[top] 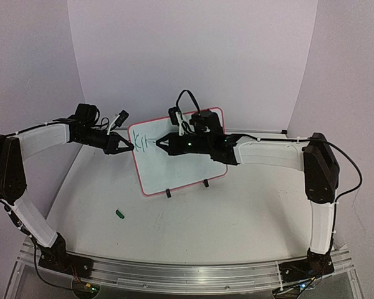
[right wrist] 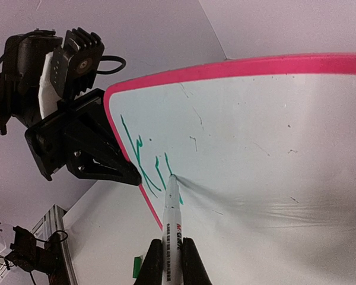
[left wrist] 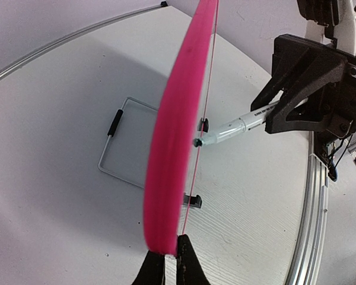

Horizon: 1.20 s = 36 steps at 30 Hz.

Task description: Write a sentence on the whiteboard

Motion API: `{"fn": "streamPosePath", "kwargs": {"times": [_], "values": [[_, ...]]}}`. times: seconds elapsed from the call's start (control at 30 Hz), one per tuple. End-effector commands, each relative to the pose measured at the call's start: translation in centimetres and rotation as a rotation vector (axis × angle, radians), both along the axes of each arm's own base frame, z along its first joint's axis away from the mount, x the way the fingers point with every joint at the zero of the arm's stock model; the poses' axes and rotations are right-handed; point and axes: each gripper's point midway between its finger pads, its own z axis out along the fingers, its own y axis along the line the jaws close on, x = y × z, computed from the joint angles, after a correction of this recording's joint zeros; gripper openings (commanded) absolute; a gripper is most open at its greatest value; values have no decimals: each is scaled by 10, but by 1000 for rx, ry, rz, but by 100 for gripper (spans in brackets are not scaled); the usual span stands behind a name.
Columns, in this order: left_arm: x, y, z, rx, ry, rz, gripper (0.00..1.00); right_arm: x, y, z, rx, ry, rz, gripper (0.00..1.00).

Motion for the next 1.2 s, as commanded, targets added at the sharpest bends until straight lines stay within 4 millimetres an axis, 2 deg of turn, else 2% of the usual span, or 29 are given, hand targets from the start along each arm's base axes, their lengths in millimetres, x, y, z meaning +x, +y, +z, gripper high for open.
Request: {"fn": "streamPosePath", "kwargs": {"times": [0.0, 0.43, 0.73, 1.17], "values": [[-3, 4, -5, 68, -8, 13, 0, 11, -16, 41, 49, -92, -79, 0], [-3, 5, -4, 69, -10, 14, 0, 6, -20, 35, 47, -79, -75, 0], [-3, 5, -4, 70, -10, 14, 0, -1, -17, 13, 31, -30, -39, 0], [-3, 5, -2, 68, -15, 14, 0, -5, -19, 6, 22, -11, -34, 0]]}}
